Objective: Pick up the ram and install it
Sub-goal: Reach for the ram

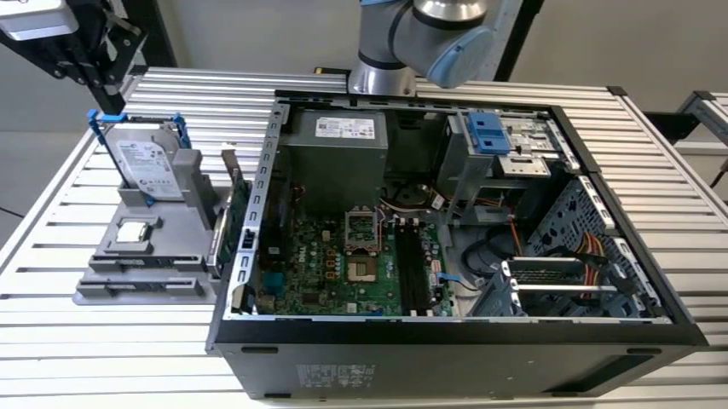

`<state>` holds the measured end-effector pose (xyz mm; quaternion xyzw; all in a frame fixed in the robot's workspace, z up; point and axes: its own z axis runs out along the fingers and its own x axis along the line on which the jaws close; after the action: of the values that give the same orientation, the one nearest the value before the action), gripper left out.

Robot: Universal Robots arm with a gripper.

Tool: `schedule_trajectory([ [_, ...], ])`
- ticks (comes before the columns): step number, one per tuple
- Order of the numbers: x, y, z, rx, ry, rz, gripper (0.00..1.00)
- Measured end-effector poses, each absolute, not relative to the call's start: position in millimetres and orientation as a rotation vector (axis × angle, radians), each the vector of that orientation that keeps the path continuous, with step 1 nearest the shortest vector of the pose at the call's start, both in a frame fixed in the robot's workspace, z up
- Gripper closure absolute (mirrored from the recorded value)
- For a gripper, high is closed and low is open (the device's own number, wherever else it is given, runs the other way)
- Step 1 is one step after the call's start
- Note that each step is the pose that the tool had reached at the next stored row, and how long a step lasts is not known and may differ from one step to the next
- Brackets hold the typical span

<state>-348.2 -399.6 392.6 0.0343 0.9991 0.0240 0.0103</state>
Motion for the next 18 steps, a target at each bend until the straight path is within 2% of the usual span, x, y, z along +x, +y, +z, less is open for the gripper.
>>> schedule_trajectory([
  [18,-348.7,-411.0,392.6,0.107,3.118,0.075,1.00],
])
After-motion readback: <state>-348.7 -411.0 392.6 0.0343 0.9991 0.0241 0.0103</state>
